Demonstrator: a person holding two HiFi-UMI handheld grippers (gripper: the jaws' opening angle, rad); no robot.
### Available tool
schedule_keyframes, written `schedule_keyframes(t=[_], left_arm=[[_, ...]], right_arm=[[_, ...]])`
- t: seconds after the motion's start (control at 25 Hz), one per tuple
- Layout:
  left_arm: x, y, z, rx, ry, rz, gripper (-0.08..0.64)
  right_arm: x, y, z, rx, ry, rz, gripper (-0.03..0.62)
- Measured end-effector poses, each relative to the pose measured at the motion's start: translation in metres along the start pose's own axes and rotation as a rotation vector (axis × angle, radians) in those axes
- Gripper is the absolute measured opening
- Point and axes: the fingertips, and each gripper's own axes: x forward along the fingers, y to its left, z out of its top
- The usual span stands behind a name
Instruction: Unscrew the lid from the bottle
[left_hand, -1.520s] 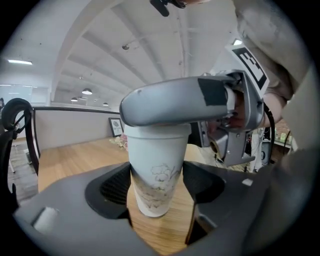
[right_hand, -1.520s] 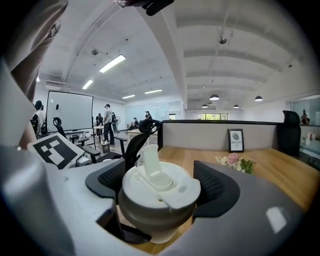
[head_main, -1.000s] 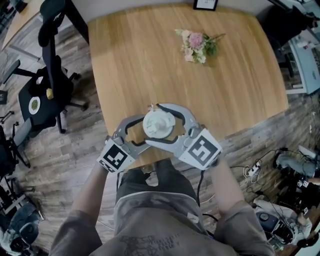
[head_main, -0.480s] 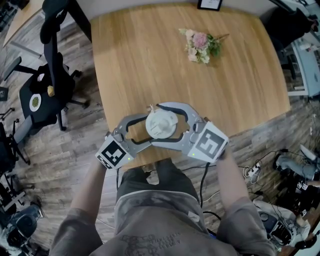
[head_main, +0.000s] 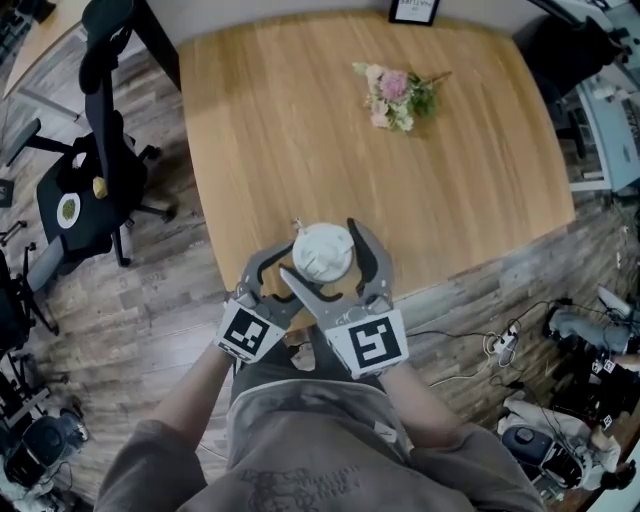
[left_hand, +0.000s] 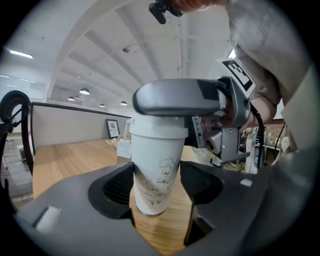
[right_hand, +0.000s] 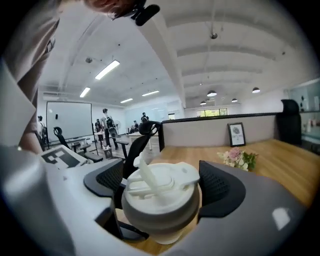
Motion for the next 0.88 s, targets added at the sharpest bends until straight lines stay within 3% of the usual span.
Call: schedule_keyframes(t=[0.12,0.24,0.4,0.6,0.72,0.88], left_arm=[[-0.001,-0.001,-0.001,-0.037,-0.009,0.094,0.289],[-0.004,-0.002,-0.002,-0.066,-0.022,0.151,0.281],[-0.003,-0.001,-0.002,-0.068,-0.026,0.130,0.278],[-0.005,0.001,-0.001,-0.020,-0.016,0.020,0.270],[-0.007,0.002,-0.003,0.059,0.023,-0.078,0.264],[-0.008,0.005,-0.003,0.061,0.049,-0.195,0.255]], right_arm=[[0.007,-0.003,-0.004,-0.050,0.008,-0.063,0.471],[0.010,0.000,-0.003,-0.064,-0.017,-0.065,0.468],[0.008,-0.001,-0.001,-0.047,-0.052,-0.009,0.463],[0.006,0.009,-0.001,-0.106,-0.050,0.219,0.445],[0.004,0.017,0.000,-0.130,-0.044,0.396,0.445],[0.003,0.025,0.003,-0.178,-0.010,0.650,0.445]])
